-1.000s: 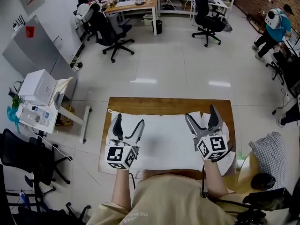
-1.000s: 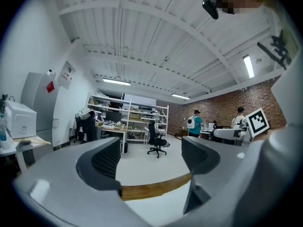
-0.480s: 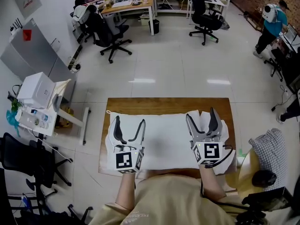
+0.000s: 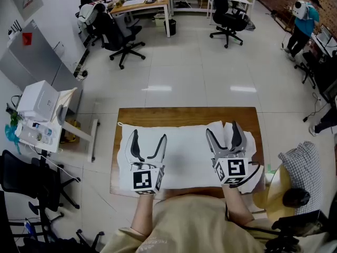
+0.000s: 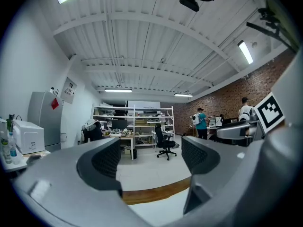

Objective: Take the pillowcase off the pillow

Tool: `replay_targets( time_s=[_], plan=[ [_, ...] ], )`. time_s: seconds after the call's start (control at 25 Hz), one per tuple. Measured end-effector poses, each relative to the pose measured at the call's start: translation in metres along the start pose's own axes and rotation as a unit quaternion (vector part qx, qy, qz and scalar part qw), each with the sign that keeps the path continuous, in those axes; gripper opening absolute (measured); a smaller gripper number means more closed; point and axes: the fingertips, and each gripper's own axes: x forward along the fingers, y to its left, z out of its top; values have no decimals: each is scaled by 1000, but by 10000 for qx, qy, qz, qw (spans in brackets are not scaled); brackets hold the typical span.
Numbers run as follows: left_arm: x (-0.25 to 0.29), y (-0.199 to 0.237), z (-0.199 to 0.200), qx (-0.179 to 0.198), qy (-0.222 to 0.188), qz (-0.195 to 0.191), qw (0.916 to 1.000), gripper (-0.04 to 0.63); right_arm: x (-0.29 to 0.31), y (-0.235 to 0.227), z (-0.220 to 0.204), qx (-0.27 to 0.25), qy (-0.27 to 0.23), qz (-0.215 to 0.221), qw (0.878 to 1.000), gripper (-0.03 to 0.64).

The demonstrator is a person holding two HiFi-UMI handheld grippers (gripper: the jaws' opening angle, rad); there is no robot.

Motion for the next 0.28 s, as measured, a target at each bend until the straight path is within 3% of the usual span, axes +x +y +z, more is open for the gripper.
replay_targets(
  time_s=[0.28],
  plan=[
    [-5,6,-12,-120,122,57,9998,386,0,3,2,-94,-32,-66,9999,407]
  ],
)
